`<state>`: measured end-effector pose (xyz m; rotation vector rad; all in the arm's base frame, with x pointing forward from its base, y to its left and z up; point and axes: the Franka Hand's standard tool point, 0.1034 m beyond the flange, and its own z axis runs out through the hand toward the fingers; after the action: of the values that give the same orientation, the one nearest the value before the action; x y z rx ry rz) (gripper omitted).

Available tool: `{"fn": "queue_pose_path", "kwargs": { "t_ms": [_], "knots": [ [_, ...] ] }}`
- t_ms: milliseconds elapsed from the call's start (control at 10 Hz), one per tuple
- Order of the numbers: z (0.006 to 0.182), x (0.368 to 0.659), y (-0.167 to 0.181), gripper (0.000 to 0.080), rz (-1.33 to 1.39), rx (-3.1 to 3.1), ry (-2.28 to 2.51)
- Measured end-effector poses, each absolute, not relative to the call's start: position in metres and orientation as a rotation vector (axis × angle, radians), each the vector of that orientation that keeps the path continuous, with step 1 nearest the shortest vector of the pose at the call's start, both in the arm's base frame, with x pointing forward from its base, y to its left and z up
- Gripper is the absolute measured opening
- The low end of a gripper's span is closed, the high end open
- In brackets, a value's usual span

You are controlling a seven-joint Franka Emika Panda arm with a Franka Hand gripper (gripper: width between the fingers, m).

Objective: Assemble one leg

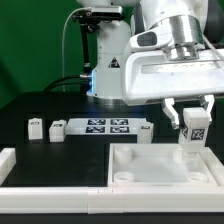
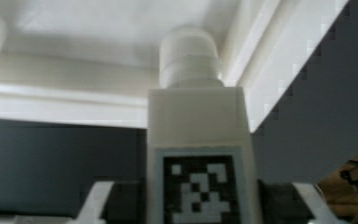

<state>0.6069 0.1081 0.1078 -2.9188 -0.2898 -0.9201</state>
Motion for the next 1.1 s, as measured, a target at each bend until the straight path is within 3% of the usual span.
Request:
{"fn": "queue_pose_path", "kwargs": {
  "t_ms": [300, 1100],
  "knots": [
    [0.106, 0.616, 0.117, 0.0291, -0.931, -2.907, -0.298],
    [0.075, 0.611, 0.109, 0.0291, -0.912, -2.920, -0.287]
  ]
}}
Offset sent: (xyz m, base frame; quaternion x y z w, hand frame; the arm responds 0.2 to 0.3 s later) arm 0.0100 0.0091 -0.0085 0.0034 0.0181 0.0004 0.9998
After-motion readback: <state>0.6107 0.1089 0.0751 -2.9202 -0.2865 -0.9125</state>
